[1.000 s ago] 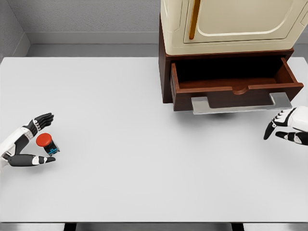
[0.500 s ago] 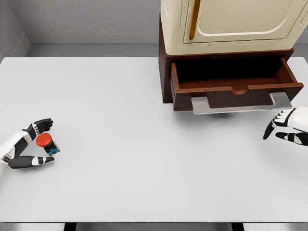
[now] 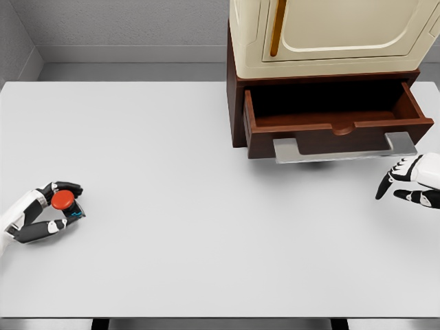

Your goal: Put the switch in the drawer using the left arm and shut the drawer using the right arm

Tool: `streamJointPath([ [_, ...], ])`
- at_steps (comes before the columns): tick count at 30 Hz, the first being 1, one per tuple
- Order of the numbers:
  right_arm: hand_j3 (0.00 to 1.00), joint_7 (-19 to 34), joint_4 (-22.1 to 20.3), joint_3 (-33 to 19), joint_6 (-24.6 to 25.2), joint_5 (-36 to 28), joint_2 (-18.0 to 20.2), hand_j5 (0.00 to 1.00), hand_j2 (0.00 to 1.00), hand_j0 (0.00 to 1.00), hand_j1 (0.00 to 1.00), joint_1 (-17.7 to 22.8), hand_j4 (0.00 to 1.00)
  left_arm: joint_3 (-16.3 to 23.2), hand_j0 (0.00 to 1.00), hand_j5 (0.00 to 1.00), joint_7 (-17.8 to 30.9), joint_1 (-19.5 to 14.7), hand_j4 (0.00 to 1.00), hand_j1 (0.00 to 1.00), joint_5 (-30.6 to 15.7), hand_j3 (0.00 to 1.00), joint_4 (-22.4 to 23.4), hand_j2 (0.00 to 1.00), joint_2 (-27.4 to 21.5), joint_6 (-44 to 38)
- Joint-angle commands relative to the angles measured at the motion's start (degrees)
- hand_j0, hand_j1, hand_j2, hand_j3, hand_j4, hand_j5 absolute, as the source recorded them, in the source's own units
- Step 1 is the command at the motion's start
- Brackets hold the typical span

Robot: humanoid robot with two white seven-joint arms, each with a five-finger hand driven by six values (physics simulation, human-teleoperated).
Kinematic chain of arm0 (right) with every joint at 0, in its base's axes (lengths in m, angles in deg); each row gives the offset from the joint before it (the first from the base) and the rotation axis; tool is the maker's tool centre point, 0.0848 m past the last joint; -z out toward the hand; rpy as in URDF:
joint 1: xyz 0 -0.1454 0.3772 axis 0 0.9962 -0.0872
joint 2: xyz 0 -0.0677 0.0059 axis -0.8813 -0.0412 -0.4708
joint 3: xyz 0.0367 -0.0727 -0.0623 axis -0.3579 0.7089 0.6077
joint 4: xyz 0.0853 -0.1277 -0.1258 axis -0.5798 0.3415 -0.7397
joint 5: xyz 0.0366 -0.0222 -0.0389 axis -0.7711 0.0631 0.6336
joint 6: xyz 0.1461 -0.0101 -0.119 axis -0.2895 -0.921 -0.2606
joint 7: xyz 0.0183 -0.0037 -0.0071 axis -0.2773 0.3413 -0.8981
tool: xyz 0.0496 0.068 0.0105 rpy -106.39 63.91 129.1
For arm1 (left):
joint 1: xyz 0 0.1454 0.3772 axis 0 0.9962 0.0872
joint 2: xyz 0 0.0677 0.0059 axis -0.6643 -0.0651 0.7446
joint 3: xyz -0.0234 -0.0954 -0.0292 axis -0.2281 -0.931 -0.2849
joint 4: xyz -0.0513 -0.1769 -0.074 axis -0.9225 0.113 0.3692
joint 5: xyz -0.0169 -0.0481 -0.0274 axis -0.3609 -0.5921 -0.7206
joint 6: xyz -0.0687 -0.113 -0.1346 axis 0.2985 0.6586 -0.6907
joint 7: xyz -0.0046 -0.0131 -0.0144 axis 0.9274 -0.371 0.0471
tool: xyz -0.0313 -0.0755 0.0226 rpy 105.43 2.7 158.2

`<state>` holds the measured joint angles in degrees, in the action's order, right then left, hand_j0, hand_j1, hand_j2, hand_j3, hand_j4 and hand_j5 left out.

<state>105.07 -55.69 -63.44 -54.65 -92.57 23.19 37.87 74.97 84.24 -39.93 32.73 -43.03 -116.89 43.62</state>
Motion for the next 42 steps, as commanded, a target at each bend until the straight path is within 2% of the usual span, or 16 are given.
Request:
streamJointPath([
  [1, 0.50, 0.0, 0.0, 0.0, 0.2, -0.4, 0.1, 0.50, 0.50, 0.50, 0.50, 0.0, 0.50, 0.0, 0.57, 0.57, 0.0, 0.0, 0.57, 0.57, -0.3, 0.57, -0.1, 0.57, -0.1, 0.0],
  [7, 0.50, 0.0, 0.0, 0.0, 0.2, -0.4, 0.1, 0.50, 0.50, 0.50, 0.50, 0.0, 0.50, -0.1, 0.52, 0.52, 0.0, -0.1, 0.52, 0.52, -0.3, 0.52, -0.2, 0.52, -0.1, 0.0],
  [14, 0.51, 0.0, -0.1, 0.0, 0.2, -0.4, 0.1, 0.51, 0.51, 0.51, 0.51, 0.0, 0.51, -0.2, 0.48, 0.48, 0.0, -0.8, 0.48, 0.48, 0.6, 0.48, -4.0, 0.48, -0.5, 0.0],
  [35, 0.52, 0.0, 0.0, 0.0, 0.2, -0.3, 0.3, 0.52, 0.52, 0.52, 0.52, 1.0, 0.52, -0.2, 0.46, 0.46, 0.9, -5.5, 0.46, 0.46, 3.2, 0.46, -13.9, 0.46, -0.7, 0.0],
  [42, 0.53, 0.0, 0.0, -0.1, 0.2, -0.3, 0.3, 0.53, 0.53, 0.53, 0.53, 1.4, 0.53, -0.1, 0.46, 0.46, 1.2, -8.3, 0.46, 0.46, 4.2, 0.46, -15.9, 0.46, -0.1, 0.0],
])
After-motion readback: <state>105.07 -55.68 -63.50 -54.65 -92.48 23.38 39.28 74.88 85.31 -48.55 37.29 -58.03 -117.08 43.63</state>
